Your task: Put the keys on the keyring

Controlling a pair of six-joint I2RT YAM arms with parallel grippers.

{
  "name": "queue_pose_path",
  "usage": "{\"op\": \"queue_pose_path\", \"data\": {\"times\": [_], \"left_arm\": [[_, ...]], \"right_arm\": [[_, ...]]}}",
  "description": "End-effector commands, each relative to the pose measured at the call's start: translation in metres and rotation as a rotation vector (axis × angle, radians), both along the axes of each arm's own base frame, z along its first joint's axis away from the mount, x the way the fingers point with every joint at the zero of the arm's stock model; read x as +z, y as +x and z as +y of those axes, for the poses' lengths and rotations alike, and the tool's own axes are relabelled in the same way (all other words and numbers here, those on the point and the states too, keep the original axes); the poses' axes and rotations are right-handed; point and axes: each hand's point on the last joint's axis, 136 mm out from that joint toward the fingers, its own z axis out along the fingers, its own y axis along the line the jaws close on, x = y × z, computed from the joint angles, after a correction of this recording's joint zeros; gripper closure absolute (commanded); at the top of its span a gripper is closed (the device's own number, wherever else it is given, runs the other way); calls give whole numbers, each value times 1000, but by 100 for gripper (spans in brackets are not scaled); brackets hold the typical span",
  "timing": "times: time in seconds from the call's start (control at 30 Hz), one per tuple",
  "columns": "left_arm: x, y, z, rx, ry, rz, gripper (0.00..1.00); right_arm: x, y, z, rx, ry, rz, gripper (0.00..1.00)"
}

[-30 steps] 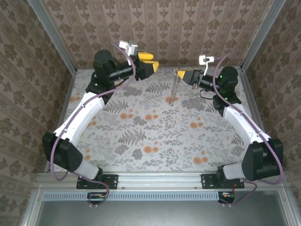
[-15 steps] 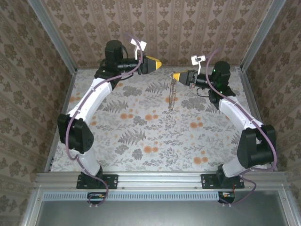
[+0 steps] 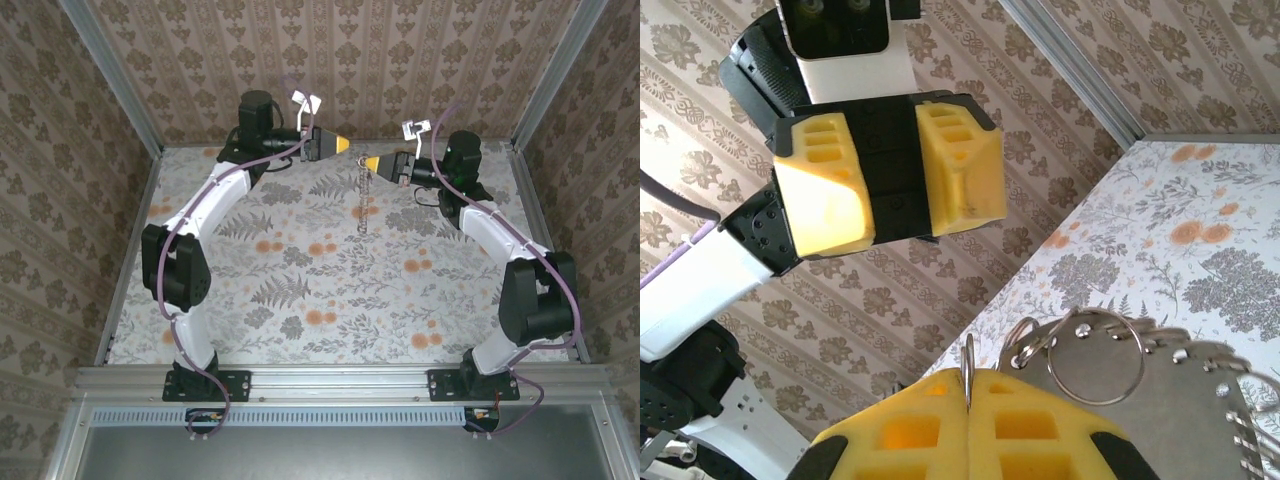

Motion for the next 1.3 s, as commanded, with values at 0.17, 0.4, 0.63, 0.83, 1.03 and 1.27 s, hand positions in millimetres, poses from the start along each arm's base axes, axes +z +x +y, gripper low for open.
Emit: {"op": "queue_pose_path", "data": {"times": [0.17, 0.4, 0.63, 0.83, 1.03, 1.27], "left_arm": [[-1, -8, -6, -59, -16, -7, 67], [-11, -7, -7, -55, -5, 10, 67], [-20, -5, -7, -54, 5, 25, 68], [-23, -14, -20, -84, 8, 29, 69], [-27, -15, -25, -96, 11, 37, 68], [-27, -19, -27, -106, 10, 32, 74]], "right_arm": [[21, 8, 0, -26, 25, -73, 100], [24, 5, 4, -27, 31, -80, 100], [27, 4, 9, -20, 33, -85, 100], [27, 3, 12, -18, 33, -85, 100], [28, 3, 12, -21, 34, -89, 100], [24, 4, 13, -23, 32, -81, 100]]}}
